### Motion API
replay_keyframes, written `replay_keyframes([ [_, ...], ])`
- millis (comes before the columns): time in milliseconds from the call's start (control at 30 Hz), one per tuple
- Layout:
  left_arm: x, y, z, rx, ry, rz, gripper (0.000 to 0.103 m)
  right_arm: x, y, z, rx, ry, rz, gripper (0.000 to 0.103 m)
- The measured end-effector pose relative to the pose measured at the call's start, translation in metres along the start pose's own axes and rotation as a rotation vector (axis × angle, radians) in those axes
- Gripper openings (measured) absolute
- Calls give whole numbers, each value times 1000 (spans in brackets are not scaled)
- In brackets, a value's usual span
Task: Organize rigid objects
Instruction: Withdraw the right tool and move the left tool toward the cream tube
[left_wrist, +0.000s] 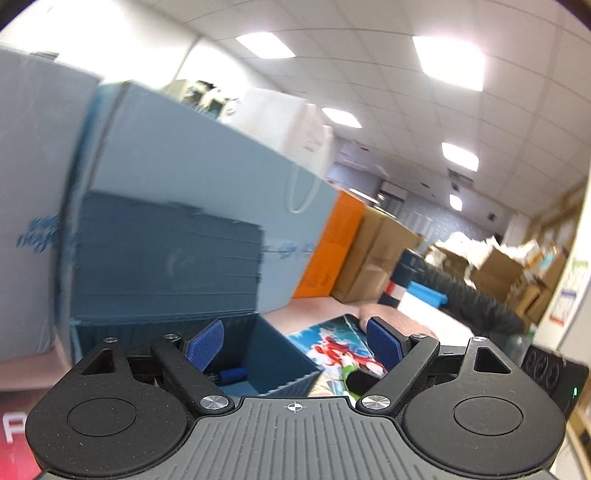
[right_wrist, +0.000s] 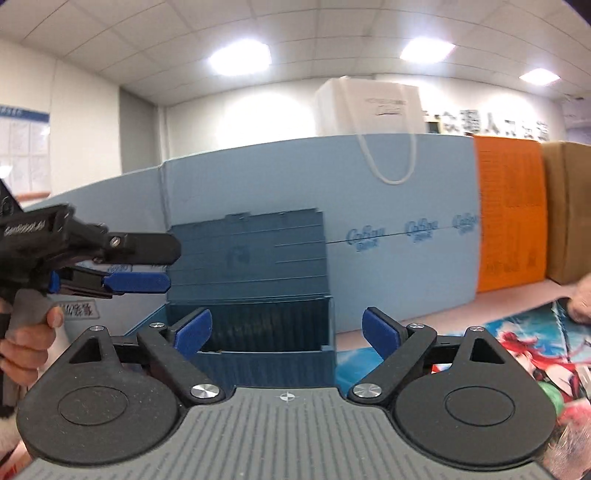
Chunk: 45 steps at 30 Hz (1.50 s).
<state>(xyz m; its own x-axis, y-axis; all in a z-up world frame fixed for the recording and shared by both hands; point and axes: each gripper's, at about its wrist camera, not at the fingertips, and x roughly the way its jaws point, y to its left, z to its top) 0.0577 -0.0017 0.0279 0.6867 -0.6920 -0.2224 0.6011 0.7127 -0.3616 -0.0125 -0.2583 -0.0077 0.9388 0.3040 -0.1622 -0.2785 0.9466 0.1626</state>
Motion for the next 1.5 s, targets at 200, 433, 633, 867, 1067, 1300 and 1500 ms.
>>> replay_keyframes([
  [200,-7,-24,-2,118,-38,25,86,-23,-25,-11,80,-74,-150,94],
  [433,14,-78,-17,293,15,55,89,-48,-73,-20,204,-117,-277,95],
  [633,48,-120,-45,410,97,51,89,-57,-109,-26,329,-183,-278,95],
  [867,109,-142,-81,461,169,124,88,-75,-139,-45,511,-302,-247,95],
  [1067,168,-144,-86,374,151,328,87,-80,-147,-51,562,-321,-231,95],
  [1300,213,-147,-86,324,198,462,87,-84,-150,-54,588,-341,-219,95],
  [1500,233,-154,-92,312,243,520,87,-88,-150,-55,591,-362,-220,95],
])
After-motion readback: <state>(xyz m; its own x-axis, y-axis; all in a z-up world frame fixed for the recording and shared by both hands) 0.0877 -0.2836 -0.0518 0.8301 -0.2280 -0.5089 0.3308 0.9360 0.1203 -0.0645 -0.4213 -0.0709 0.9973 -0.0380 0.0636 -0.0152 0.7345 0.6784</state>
